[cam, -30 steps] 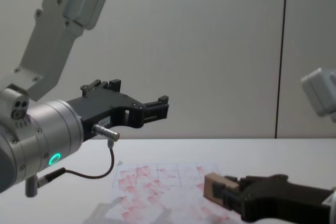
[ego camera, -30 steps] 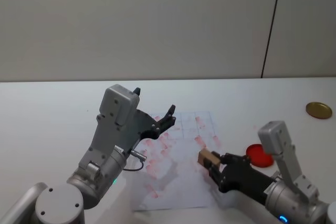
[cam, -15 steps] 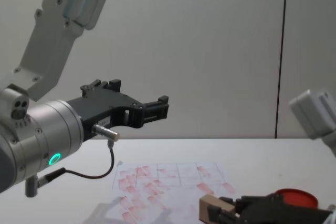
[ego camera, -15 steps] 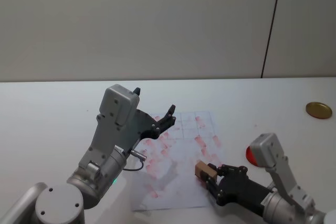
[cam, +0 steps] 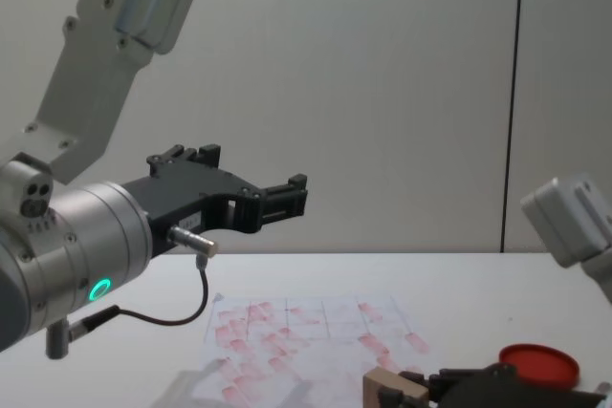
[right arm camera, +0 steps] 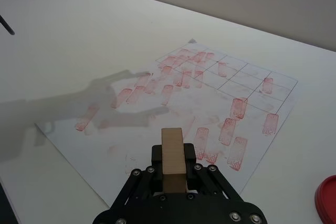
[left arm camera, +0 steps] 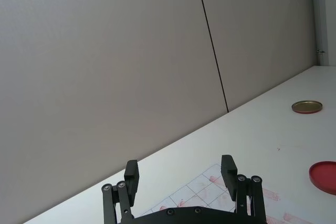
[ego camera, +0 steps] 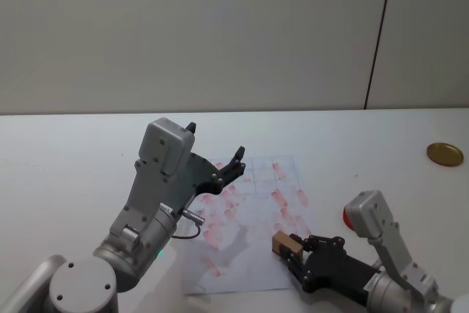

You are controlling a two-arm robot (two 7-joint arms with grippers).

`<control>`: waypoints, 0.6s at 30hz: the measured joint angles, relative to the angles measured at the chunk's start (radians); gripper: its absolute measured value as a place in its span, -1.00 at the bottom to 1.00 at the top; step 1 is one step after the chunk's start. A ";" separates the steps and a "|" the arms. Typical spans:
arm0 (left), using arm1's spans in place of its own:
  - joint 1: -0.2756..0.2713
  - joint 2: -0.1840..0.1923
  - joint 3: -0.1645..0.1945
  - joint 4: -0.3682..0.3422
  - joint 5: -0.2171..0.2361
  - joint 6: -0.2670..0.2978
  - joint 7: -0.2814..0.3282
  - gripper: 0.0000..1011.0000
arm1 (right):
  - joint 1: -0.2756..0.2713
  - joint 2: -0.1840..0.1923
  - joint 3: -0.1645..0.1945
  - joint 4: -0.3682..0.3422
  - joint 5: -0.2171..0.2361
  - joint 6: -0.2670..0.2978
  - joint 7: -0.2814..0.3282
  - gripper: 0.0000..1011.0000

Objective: Use the one hand to pick up the stamp and affix it onto the A4 paper.

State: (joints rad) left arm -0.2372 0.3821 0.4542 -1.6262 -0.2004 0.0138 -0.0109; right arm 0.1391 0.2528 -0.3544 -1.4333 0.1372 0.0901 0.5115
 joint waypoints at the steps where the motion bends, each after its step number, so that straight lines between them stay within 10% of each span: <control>1: 0.000 0.000 0.000 0.000 0.000 0.000 0.000 0.96 | 0.001 0.000 0.000 0.001 0.000 0.001 0.001 -0.57; 18: 0.000 0.000 0.000 0.000 0.000 0.000 0.000 0.96 | 0.017 -0.001 -0.002 0.001 0.006 0.038 0.017 -0.57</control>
State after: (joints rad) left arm -0.2372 0.3821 0.4542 -1.6262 -0.2003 0.0139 -0.0109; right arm 0.1564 0.2515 -0.3560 -1.4325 0.1428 0.1277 0.5290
